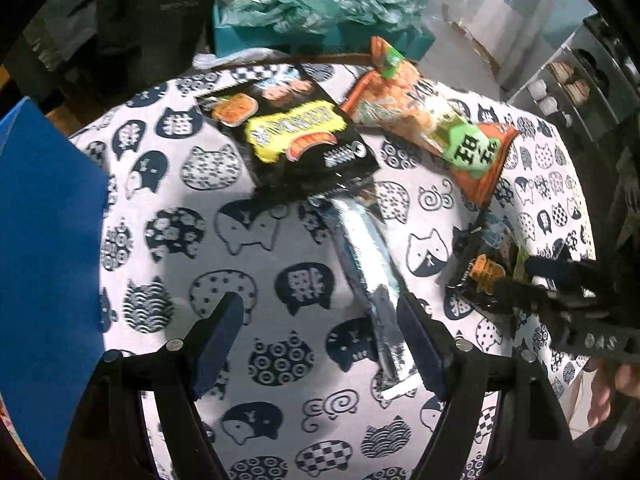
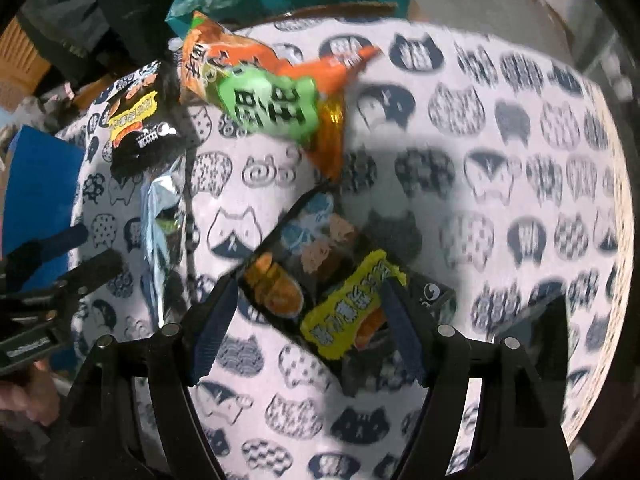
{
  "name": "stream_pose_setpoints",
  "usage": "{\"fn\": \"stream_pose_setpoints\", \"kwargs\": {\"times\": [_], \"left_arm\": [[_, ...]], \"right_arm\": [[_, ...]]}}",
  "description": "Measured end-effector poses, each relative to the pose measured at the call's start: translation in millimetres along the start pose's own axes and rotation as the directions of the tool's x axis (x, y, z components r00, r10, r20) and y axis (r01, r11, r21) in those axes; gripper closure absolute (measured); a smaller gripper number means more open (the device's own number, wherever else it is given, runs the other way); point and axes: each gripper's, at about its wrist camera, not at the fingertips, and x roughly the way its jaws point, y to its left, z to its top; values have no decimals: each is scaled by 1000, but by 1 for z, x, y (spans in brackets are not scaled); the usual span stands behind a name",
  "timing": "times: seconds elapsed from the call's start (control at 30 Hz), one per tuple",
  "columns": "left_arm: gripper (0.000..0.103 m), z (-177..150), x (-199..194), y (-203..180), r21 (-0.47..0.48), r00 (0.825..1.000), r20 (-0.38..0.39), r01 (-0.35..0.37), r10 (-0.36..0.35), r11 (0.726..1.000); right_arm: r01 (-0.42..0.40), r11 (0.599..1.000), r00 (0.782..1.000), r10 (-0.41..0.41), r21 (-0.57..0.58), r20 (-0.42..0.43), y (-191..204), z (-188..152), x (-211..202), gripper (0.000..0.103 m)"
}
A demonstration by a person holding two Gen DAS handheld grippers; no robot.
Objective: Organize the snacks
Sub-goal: 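Grasp the silver bar with the left gripper while the right grasps the black snack bag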
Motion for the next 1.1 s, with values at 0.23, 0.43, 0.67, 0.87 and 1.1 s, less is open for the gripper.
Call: {"fn": "stream_pose_setpoints", "kwargs": {"times": [0.23,0.43,0.67,0.87,1.1], "left_arm": [[23,3,14,-14,36,1000,-10,-28,28,999],[23,8,23,-14,1,1000,-22,-11,11,1000],[18,6,34,-19,23,999,-44,-19,20,1000],[18,2,34,-21,55,999,-33,-31,33,998],[23,4,33,-26,67,999,-4,-36,37,997]], "right_arm": [[53,993,998,-49,-109,38,6,-11,-12,30],[136,951,989,-112,-277,100,22,-2,-6,30],[90,944,996,-80,-318,43,31,2,21,30],[93,933,995,-98,-348,4,40,-11,36,30],[127,930,991,-134,-344,6,49,-16,52,29]]}}
